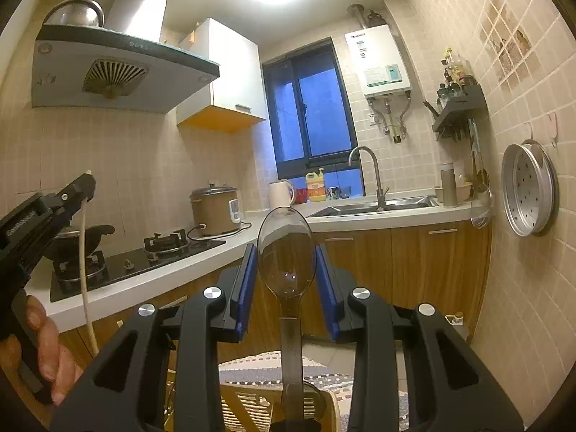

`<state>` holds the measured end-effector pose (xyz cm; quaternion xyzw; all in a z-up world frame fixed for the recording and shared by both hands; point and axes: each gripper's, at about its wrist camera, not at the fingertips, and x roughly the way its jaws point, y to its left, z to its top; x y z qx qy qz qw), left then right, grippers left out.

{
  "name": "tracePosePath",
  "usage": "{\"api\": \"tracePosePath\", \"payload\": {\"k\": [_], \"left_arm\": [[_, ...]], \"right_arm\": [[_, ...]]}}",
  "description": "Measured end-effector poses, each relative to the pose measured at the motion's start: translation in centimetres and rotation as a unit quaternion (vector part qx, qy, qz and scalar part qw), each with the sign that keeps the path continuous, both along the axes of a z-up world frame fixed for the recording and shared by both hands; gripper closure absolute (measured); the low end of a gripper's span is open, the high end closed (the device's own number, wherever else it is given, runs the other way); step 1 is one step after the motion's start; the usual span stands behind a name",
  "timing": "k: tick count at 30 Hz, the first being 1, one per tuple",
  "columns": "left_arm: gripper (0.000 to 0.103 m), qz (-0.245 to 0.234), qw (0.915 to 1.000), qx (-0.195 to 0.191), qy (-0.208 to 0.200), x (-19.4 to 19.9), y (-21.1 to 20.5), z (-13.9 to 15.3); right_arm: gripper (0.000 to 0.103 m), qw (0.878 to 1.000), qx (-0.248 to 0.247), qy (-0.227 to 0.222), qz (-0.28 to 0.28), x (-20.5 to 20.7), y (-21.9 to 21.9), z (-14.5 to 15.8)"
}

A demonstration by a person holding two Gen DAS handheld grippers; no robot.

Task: Organize utensils
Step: 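Open both tools to drop the chopstick and spoon into the basket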

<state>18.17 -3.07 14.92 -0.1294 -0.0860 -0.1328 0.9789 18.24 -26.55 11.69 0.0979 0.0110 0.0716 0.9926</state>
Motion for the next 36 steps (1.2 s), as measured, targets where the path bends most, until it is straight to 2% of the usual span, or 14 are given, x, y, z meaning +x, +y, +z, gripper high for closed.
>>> {"api": "tracePosePath", "payload": {"k": [7, 13, 16, 23, 24, 25, 29, 31, 36], "left_arm": [[0.097, 0.001, 0.9999, -0.003, 0.016, 0.7, 0.1, -1.5], [0.097, 0.010, 0.9995, 0.026, 0.017, -0.2, -0.6, -2.5], [0.097, 0.011, 0.9988, 0.039, 0.028, -0.4, -0.8, -3.2], [0.097, 0.002, 0.9971, 0.040, 0.065, -1.2, -0.2, -4.6], [0.091, 0.001, 0.9966, 0.040, 0.073, -1.4, 0.0, -4.7], [0.080, -0.001, 0.9960, 0.038, 0.081, -1.6, 0.3, -4.8], [0.075, -0.014, 0.9930, 0.035, 0.111, -2.9, 1.2, -5.2], [0.070, -0.020, 0.9913, 0.033, 0.126, -3.7, 1.6, -5.3], [0.058, -0.030, 0.9827, 0.040, 0.178, -6.6, 2.3, -6.1]], "right_arm": [[0.074, 1.000, -0.021, -0.006, -0.011, -0.2, 0.5, -0.9], [0.074, 1.000, -0.019, -0.005, -0.011, -0.5, 0.6, -1.2], [0.074, 1.000, -0.017, 0.001, -0.010, -0.4, 0.5, -1.3], [0.073, 0.999, -0.017, 0.029, -0.001, -1.4, 0.3, -2.0], [0.073, 0.999, -0.019, 0.033, 0.001, -1.8, 0.3, -2.0], [0.071, 0.999, -0.021, 0.037, 0.003, -2.1, 0.3, -2.1], [0.070, 0.998, -0.028, 0.049, 0.003, -3.9, 0.3, -2.1], [0.064, 0.998, -0.032, 0.061, 0.004, -5.1, 0.2, -2.0], [0.063, 0.996, -0.021, 0.091, -0.003, -8.3, -0.7, -2.2]]}}
